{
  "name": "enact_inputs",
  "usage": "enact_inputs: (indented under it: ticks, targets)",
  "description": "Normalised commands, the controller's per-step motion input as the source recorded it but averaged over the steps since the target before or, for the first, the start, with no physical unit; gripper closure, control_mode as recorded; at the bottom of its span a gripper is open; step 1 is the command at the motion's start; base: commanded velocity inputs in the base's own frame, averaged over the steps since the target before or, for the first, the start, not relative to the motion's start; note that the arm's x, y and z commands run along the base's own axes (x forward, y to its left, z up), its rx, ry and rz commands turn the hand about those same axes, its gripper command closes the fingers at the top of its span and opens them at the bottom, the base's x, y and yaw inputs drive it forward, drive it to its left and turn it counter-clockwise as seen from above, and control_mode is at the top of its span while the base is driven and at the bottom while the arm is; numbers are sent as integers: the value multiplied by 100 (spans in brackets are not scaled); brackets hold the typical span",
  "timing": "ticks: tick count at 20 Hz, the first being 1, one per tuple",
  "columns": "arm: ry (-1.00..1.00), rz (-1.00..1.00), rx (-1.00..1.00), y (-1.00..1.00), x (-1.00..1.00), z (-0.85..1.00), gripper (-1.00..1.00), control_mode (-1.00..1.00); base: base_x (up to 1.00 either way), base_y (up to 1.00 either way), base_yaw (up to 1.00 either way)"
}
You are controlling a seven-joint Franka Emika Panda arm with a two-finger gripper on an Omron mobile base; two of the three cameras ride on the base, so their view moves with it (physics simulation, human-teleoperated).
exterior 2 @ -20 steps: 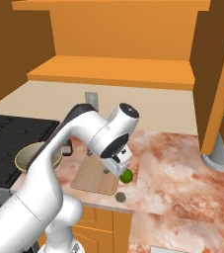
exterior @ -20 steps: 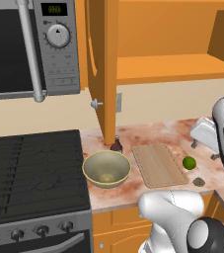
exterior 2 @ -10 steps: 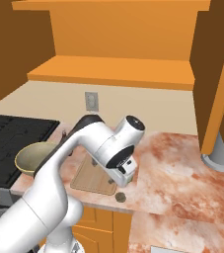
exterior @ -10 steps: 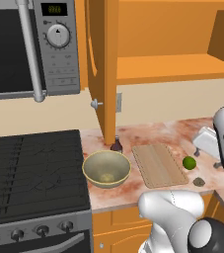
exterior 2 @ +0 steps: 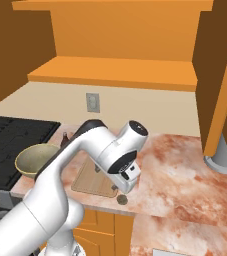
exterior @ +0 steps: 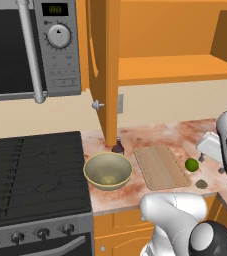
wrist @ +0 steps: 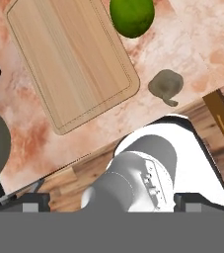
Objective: Open the cabinet. Place the bowl and condiment on the counter. Then place the lime and garlic on the cutting board.
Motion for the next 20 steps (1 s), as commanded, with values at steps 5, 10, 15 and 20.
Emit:
enact_inputs:
  ticks: [5, 10, 15, 20]
  targets:
    - [1, 0, -6, -2, 0, -1, -100, -100, 0, 0, 0]
    - [0, 0, -8, -9, 0, -5, -100, -100, 0, 0, 0]
    - [0, 0, -8, -8, -1, -17, -100, -100, 0, 0, 0]
    - [0, 0, -10, -4, 0, -8, -100, -100, 0, 0, 0]
